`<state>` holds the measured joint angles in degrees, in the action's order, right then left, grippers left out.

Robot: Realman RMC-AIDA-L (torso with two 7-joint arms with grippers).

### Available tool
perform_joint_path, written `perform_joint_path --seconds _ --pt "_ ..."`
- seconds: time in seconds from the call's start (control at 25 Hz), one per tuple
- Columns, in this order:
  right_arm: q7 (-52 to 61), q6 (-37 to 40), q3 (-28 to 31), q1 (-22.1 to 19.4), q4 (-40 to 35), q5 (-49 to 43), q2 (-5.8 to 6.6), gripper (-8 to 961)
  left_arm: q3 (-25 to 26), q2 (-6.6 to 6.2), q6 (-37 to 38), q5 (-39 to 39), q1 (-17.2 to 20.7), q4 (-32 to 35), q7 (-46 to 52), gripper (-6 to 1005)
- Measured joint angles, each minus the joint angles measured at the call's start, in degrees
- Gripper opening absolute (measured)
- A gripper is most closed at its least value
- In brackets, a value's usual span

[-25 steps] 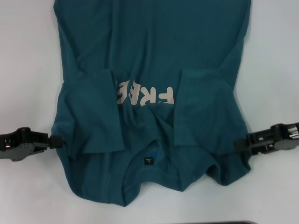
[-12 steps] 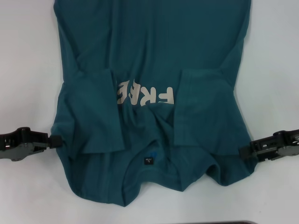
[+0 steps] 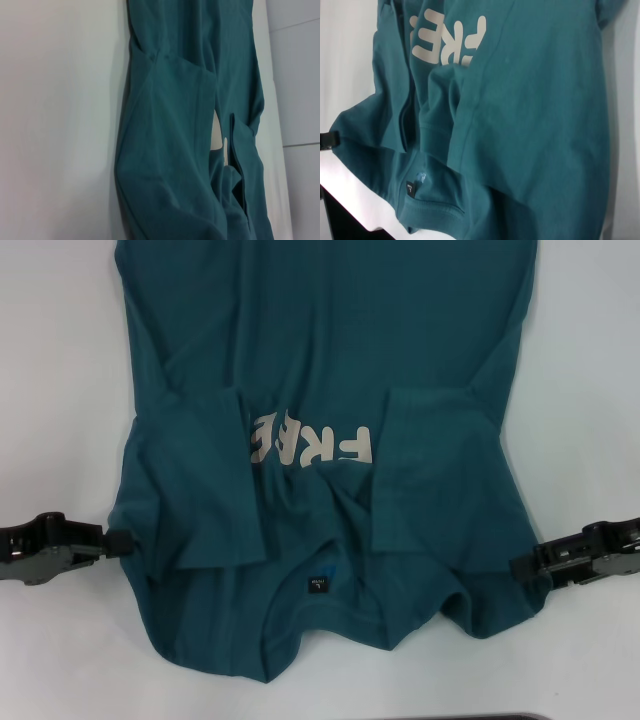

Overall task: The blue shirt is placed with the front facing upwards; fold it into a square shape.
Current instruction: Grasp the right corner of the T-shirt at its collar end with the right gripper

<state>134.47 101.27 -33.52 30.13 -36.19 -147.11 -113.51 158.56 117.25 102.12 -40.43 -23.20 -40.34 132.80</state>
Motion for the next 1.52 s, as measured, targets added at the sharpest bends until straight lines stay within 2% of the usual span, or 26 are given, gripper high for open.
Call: perform_joint_path --seconds 0.52,0.76,1.24,1.52 --pt "-0.46 0.15 -0.11 1.26 0.37 0.58 -1.53 840 0.00 0.00 0.00 0.00 0.07 0.00 0.00 16" --pt "-1.35 1.40 -0.17 1.34 0.49 3.82 -1.40 838 0.00 0.00 -0.09 0.00 0.09 0.00 -0.07 16" --pt "0.36 -0.70 -0.09 0.70 0.07 -0.45 -0.39 833 0.00 0.00 -0.08 0.00 0.05 0.00 -0.09 14" --pt "0.24 -1.32 -0.41 1.79 0.43 -0.34 -1.53 830 0.00 0.00 -0.09 0.00 0.00 0.00 -0.05 16"
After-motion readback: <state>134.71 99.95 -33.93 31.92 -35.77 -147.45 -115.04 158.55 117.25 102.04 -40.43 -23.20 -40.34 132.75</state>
